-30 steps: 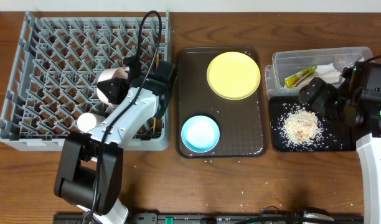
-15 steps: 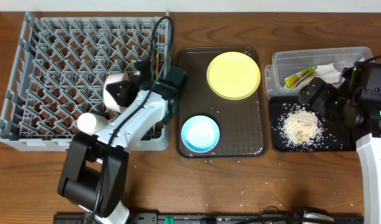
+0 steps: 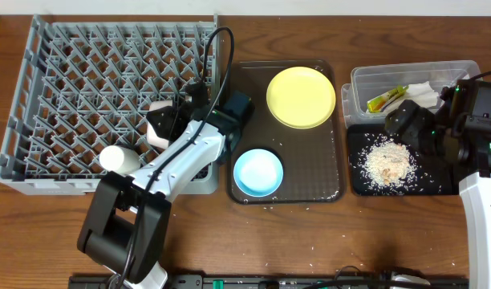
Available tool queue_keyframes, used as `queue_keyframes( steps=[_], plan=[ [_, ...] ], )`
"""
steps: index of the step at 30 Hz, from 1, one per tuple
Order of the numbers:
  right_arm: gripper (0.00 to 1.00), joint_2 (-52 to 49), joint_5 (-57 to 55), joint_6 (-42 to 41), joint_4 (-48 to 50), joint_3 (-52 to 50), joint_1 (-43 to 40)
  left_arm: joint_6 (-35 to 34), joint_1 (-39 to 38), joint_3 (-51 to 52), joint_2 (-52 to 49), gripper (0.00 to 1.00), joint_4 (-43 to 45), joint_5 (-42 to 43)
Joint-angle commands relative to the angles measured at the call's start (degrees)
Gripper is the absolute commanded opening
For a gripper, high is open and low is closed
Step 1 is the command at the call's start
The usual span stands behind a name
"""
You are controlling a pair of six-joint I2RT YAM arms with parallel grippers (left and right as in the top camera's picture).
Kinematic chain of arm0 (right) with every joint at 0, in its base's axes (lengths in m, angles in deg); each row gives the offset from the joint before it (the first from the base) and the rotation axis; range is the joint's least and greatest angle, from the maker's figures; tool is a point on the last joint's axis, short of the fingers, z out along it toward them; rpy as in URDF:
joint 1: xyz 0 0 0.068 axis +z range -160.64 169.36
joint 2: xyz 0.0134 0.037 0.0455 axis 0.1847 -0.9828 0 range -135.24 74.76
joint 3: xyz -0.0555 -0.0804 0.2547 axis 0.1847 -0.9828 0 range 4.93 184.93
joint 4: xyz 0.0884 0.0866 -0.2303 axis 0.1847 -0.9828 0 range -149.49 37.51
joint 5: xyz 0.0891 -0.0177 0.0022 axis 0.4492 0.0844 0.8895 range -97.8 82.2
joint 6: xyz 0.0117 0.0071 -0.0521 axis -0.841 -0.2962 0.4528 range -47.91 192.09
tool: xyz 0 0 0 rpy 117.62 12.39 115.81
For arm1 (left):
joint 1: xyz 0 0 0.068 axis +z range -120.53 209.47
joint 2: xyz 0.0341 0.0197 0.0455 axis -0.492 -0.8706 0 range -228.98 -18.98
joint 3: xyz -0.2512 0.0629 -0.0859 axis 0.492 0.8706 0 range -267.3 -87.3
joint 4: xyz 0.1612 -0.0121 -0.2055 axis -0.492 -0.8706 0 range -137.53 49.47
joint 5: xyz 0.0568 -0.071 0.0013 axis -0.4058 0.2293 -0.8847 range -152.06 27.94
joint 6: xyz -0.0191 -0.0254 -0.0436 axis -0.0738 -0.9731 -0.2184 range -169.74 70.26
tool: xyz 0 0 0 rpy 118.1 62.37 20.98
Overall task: Sort waste into correct bins and load items into the dishwasher
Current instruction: 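Lower the pink bowl upright into the rack slots and release, then move the left gripper to the blue bowl and grasp its rim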
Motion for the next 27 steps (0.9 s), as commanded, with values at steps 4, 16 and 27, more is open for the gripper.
queue_keyframes(
  steps=[4,16,27],
  plan=[
    [0.99,-0.1,0.0,-0.2,-0.1,0.2,-0.5,-2.4,-2.6,0.3,0.9,0.6,0.6,7.2],
    [0.99,-0.1,0.0,-0.2,-0.1,0.2,-0.5,-2.6,-8.6,-2.1,12.7,0.61,2.5,35.1],
    [0.99,-0.1,0.0,-0.2,-0.1,0.2,-0.5,-3.9,-13.0,0.1,9.8,0.08,7.8,56.2]
  ],
)
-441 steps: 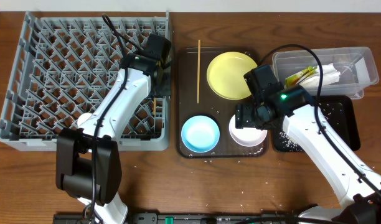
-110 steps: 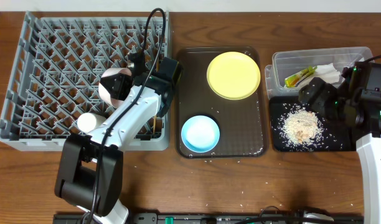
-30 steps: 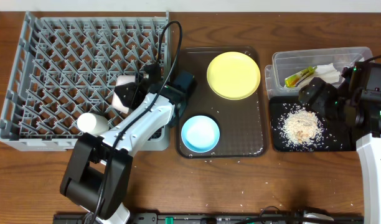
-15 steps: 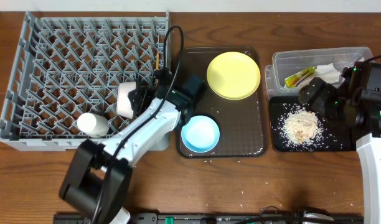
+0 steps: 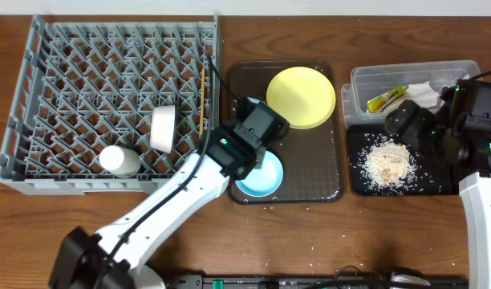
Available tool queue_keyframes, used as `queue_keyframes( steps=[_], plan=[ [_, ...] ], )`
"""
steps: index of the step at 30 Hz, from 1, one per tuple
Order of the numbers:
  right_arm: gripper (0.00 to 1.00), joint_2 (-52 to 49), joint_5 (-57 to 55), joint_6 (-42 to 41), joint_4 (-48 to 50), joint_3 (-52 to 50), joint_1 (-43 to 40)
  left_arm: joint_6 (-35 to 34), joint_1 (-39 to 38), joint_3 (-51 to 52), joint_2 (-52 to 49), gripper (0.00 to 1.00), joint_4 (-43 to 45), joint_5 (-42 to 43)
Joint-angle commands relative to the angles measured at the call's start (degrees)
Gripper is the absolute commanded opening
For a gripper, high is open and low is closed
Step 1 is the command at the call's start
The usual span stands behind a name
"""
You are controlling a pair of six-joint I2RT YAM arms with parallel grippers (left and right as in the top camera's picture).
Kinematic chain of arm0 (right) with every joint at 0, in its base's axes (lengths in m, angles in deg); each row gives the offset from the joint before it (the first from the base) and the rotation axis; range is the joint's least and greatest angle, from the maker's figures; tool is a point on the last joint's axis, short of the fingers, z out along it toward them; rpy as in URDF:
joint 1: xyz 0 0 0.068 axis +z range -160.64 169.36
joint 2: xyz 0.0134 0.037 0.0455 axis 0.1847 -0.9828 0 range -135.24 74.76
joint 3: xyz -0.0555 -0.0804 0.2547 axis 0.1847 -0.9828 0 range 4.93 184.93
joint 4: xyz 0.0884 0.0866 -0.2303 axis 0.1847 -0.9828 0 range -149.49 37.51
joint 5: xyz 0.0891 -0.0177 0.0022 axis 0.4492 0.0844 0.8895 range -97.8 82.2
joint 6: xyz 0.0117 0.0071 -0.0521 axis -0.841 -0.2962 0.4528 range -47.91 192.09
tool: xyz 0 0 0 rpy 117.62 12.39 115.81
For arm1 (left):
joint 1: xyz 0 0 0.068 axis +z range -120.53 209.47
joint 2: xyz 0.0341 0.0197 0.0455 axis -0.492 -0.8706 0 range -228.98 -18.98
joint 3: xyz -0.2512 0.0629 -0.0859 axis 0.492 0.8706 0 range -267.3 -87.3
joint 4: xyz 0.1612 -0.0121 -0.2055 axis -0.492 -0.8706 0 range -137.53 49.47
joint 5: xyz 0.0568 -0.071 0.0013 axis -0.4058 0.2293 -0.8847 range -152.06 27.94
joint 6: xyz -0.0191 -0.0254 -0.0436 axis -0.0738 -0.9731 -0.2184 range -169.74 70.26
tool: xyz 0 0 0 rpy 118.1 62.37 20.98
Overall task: Sort waste into correct bins and load items into the dishwasher
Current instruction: 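Move the left gripper to the blue bowl and grasp its rim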
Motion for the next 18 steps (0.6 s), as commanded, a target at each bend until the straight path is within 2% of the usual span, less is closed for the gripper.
queue_keyframes(
  steps=[1,8,18],
  plan=[
    [0.99,-0.1,0.0,-0.2,-0.1,0.2,-0.5,-2.1,-0.5,1.0,-4.7,0.07,1.4,6.6],
    [0.99,-0.1,0.0,-0.2,-0.1,0.2,-0.5,-2.1,-2.1,1.0,-14.1,0.08,8.9,19.2],
    [0.99,-0.1,0.0,-0.2,-0.1,0.2,-0.5,-3.8,-5.6,-0.4,-18.3,0.08,18.5,26.2]
  ],
)
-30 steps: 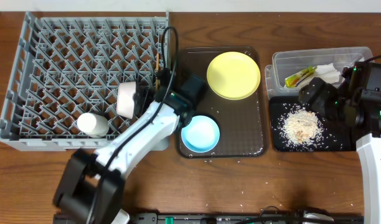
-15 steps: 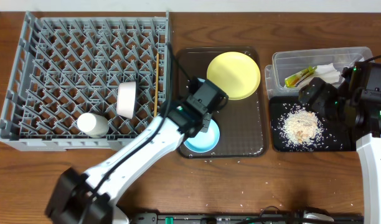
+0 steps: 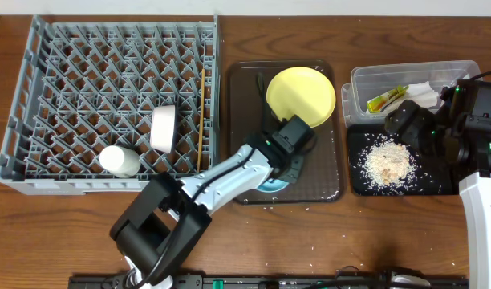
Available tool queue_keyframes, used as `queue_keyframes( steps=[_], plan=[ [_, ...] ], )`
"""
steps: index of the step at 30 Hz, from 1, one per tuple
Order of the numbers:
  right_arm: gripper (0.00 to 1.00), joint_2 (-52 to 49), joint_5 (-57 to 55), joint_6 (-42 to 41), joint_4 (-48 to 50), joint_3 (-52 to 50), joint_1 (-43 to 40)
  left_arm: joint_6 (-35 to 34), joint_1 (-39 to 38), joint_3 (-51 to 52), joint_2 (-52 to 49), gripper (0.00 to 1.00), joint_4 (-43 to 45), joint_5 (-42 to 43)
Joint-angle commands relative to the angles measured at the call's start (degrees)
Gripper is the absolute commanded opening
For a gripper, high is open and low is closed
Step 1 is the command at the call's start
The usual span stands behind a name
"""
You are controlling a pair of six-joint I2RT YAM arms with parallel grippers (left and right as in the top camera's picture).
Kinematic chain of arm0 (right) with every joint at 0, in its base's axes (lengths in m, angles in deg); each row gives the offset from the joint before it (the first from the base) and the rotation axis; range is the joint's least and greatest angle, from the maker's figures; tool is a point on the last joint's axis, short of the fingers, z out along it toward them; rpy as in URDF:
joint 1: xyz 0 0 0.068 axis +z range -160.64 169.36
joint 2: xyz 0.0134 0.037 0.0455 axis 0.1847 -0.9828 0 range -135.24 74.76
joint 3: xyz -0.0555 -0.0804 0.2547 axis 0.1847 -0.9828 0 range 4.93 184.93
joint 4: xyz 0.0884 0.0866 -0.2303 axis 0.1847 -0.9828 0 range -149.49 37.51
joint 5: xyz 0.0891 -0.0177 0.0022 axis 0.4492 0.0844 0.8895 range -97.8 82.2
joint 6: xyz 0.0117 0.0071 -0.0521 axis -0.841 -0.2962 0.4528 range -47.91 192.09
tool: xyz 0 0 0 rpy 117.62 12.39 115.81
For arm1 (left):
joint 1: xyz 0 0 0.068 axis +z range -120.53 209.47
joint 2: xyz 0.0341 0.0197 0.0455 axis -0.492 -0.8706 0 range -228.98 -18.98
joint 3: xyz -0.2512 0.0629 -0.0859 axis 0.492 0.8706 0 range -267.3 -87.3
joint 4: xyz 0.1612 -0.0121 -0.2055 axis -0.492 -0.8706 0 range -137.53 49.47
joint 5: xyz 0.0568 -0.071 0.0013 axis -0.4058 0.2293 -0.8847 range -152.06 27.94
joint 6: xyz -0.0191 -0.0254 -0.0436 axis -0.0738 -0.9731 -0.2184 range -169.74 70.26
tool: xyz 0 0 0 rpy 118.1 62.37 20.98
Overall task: Sort waste into correct bins and load items into the dishwasher
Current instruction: 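Move the left gripper to the blue bowl and grasp its rim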
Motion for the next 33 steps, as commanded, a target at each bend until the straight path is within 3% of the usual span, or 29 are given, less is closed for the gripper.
queue_keyframes(
  steps=[1,5,7,12,16,24,30,33],
  plan=[
    [0.99,-0.1,0.0,-0.2,-0.1,0.2,-0.5,-0.9,-0.7,-2.1,0.3,0.08,2.2,6.3],
    [0.99,-0.1,0.0,-0.2,-0.1,0.2,-0.5,0.5,-0.7,-6.3,1.1,0.09,0.6,8.1],
    [0.99,-0.1,0.0,-0.2,-0.1,0.2,-0.5,1.9,-0.4,-7.5,2.2,0.23,-1.7,7.0],
    [0.99,-0.1,0.0,-0.2,-0.1,0.2,-0.5,1.9,1.6,-9.7,6.7,0.4,-12.3,-2.4],
    [0.99,-0.1,0.0,-0.2,-0.1,0.2,-0.5,1.9,3.8,-9.4,7.8,0.45,-19.7,-11.1],
    [0.99,-0.1,0.0,-0.2,-0.1,0.3,-0.5,3.0,6.3,-4.0,2.5,0.45,-17.7,-12.4],
    [0.99,-0.1,0.0,-0.2,-0.1,0.2,-0.5,6.4,6.3,-3.7,-1.6,0.38,-13.4,-2.2],
    [0.99,-0.1,0.0,-0.2,-0.1,0.2,-0.5,6.4,6.3,-3.7,-3.1,0.33,-11.9,-1.5]
  ],
)
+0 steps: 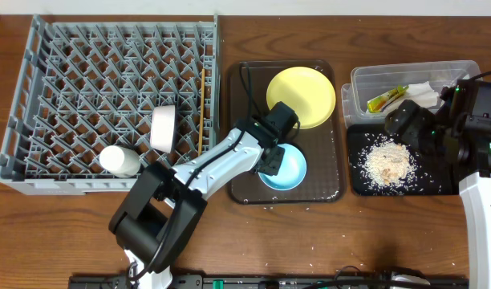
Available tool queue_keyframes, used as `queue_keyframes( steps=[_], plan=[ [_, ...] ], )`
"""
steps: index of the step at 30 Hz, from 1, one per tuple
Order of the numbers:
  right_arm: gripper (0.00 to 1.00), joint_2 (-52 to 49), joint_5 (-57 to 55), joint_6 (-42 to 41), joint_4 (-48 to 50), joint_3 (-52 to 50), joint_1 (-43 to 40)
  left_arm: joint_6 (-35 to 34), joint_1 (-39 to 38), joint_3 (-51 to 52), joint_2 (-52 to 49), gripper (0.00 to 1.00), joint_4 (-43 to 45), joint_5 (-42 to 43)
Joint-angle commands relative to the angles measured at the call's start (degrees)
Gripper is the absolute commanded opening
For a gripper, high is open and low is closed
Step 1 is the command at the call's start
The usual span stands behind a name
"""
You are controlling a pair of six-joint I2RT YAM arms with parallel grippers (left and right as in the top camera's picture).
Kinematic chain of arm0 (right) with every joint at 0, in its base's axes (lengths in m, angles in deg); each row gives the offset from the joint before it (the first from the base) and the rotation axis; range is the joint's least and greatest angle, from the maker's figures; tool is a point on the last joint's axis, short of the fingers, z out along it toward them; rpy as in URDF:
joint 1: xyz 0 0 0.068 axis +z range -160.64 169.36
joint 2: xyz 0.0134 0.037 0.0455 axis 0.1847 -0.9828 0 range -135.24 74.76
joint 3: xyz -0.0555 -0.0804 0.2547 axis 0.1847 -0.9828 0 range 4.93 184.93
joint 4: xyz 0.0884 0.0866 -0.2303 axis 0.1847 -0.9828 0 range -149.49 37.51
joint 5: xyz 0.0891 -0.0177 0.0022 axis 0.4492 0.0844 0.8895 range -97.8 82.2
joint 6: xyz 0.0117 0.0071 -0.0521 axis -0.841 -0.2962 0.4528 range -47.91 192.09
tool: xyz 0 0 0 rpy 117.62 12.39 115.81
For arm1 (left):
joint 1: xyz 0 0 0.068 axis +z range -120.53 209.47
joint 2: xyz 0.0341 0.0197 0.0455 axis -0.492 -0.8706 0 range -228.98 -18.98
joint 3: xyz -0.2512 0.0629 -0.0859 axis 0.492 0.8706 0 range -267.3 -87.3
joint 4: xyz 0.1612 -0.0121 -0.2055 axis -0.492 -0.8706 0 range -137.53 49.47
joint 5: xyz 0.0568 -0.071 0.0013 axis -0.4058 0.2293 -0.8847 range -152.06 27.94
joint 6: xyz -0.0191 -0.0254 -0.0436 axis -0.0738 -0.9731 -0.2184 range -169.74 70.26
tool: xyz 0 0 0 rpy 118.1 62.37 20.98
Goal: Sort waste into correct bins and load items into the dishwasher
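Note:
A light blue bowl [287, 168] sits on the dark tray [245, 189], just below the yellow plate [301, 96]. My left gripper [269, 160] is at the bowl's left rim and seems shut on it; the wrist hides the fingers. The grey dish rack [37, 172] on the left holds a white cup on its side [164, 128], a second white cup [119, 159] and a thin yellow stick [201, 112]. My right gripper [404, 120] hovers at the far left corner of the black bin [358, 189] with spilled rice [387, 160]; whether it is open or shut does not show.
A clear bin [354, 80] at the back right holds a green-yellow wrapper [386, 100] and a white napkin [422, 92]. Rice grains lie scattered on the wooden table in front of the tray. The rack's right wall borders the tray.
The blue bowl now lies a little farther right and up on the tray, uncovered. My left gripper has drawn back from over the bowl to its left rim. The right arm is unchanged.
My left gripper was first in the rack at the white cup. Then the cup lay alone on its side in the rack and the gripper was over the tray beside the blue bowl. It then covered the bowl, which has since shifted right.

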Motion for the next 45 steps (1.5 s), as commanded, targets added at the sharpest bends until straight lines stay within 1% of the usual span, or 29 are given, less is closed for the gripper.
queue_keyframes(
  steps=[1,3,4,8,11,14,19,20,24,25,27,28,30,31,32,34,36,37,40,42,43,44,45],
  plan=[
    [0.99,-0.1,0.0,-0.2,-0.1,0.2,-0.5,1.7,0.0,0.1,-1.7,0.29,1.1,3.2],
    [0.99,-0.1,0.0,-0.2,-0.1,0.2,-0.5,1.7,0.0,0.1,-3.0,0.19,2.0,3.2],
    [0.99,-0.1,0.0,-0.2,-0.1,0.2,-0.5,1.6,0.0,0.1,-3.6,0.08,2.3,3.2],
    [0.99,-0.1,0.0,-0.2,-0.1,0.2,-0.5,1.6,0.0,-0.2,-3.3,0.07,2.1,3.2],
    [0.99,-0.1,0.0,-0.2,-0.1,0.2,-0.5,1.6,0.0,-2.0,-1.2,0.07,-0.1,3.0],
    [0.99,-0.1,0.0,-0.2,-0.1,0.2,-0.5,1.6,0.1,-4.1,2.6,0.07,-2.8,-0.2],
    [0.99,-0.1,0.0,-0.2,-0.1,0.2,-0.5,1.7,1.0,-6.3,13.0,0.08,-7.1,-13.3],
    [0.99,-0.1,0.0,-0.2,-0.1,0.2,-0.5,1.7,1.8,-6.3,17.0,0.07,-8.4,-19.1],
    [0.99,-0.1,0.0,-0.2,-0.1,0.2,-0.5,4.1,4.9,-6.3,24.8,0.07,-11.5,-34.9],
    [0.99,-0.1,0.0,-0.2,-0.1,0.2,-0.5,5.1,5.8,-6.3,26.1,0.07,-11.8,-37.2],
    [0.99,-0.1,0.0,-0.2,-0.1,0.2,-0.5,9.4,7.8,-6.3,28.4,0.07,-12.5,-42.5],
    [0.99,-0.1,0.0,-0.2,-0.1,0.2,-0.5,10.9,8.9,-6.3,29.2,0.07,-13.1,-46.5],
    [0.99,-0.1,0.0,-0.2,-0.1,0.2,-0.5,11.1,11.1,-6.3,29.9,0.07,-14.1,-52.8],
    [0.99,-0.1,0.0,-0.2,-0.1,0.2,-0.5,11.3,12.3,-6.3,30.0,0.08,-14.4,-53.4],
    [0.99,-0.1,0.0,-0.2,-0.1,0.2,-0.5,11.4,13.2,-6.3,30.0,0.08,-14.8,-52.5],
    [0.99,-0.1,0.0,-0.2,-0.1,0.2,-0.5,11.3,14.6,-6.3,29.8,0.08,-15.5,-45.7],
    [0.99,-0.1,0.0,-0.2,-0.1,0.2,-0.5,10.8,15.2,-6.3,29.7,0.08,-15.4,-34.1],
    [0.99,-0.1,0.0,-0.2,-0.1,0.2,-0.5,8.7,15.2,-6.2,29.6,0.07,-14.1,-26.5],
    [0.99,-0.1,0.0,-0.2,-0.1,0.2,-0.5,2.7,15.2,-5.2,28.7,0.08,-8.3,-14.4],
    [0.99,-0.1,0.0,-0.2,-0.1,0.2,-0.5,1.3,15.1,-4.5,27.2,0.16,-3.5,-7.5],
    [0.99,-0.1,0.0,-0.2,-0.1,0.2,-0.5,1.3,15.1,-4.5,26.3,0.23,-1.7,-5.2],
    [0.99,-0.1,0.0,-0.2,-0.1,0.2,-0.5,1.4,14.9,-4.5,24.9,0.32,0.2,-3.3],
    [0.99,-0.1,0.0,-0.2,-0.1,0.2,-0.5,1.4,14.7,-4.5,23.4,0.39,2.1,-2.2]
  ],
)
